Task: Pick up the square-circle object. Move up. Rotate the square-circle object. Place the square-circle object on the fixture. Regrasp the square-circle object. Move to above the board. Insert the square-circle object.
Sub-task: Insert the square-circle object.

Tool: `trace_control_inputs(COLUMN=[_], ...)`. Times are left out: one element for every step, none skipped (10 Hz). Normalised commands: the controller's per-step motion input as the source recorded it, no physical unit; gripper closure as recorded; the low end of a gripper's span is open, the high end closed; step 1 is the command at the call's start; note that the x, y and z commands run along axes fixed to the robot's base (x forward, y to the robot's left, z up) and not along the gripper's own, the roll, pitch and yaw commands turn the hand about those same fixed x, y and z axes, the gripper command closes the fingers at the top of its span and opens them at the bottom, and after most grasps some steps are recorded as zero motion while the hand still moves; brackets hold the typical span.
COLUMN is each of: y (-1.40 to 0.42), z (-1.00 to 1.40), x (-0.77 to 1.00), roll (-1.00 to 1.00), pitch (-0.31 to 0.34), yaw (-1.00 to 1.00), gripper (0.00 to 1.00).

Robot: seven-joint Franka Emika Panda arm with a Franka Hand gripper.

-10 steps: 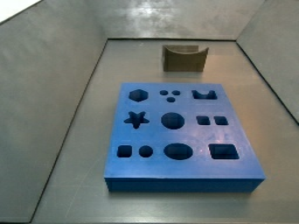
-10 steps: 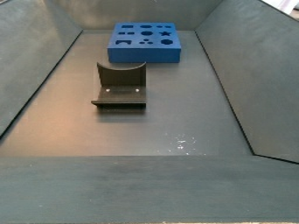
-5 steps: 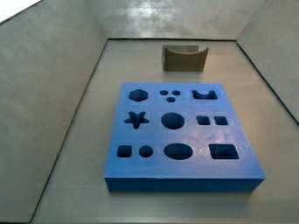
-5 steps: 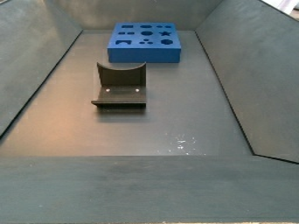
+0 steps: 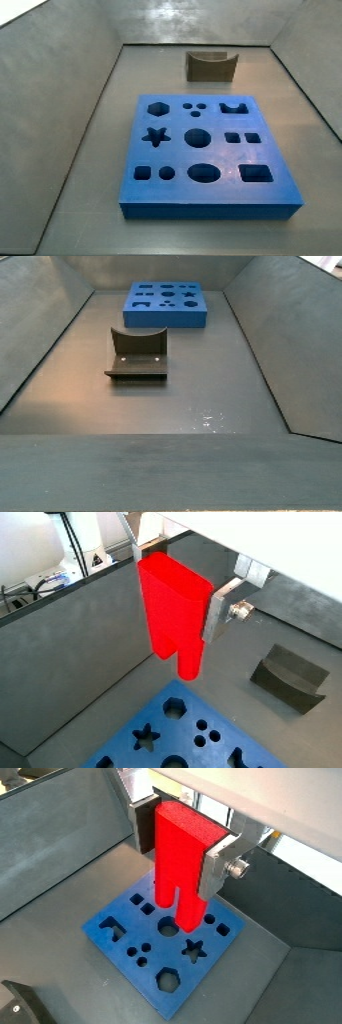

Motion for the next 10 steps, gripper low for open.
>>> trace_control_inputs(y=[0.0,-0.03,-0.09,-0.04,0.0,0.0,0.0,0.01,0.0,-0.03], z=[-0.03,-0.1,-0.27,-0.44,-0.37,-0.43,-0.43,-0.36,-0.39,-0.36], x=[0.04,0.0,0.01,0.0,0.0,0.0,0.0,-0.03,-0.05,-0.02], roll=[-0.03,0.0,-0.07,-0.19,-0.24,-0.27,-0.29,-0.35,-0.34,-0.32], pitch=[0.0,0.0,0.0,0.007,0.036,0.039,0.047,0.05,0.107,0.091], yaw=[-0.03,-0.08,-0.05,-0.1,-0.03,-0.07,-0.06,-0.01,0.0,0.0], gripper=[1.0,1.0,1.0,1.0,1.0,1.0,1.0,1.0,1.0,1.0])
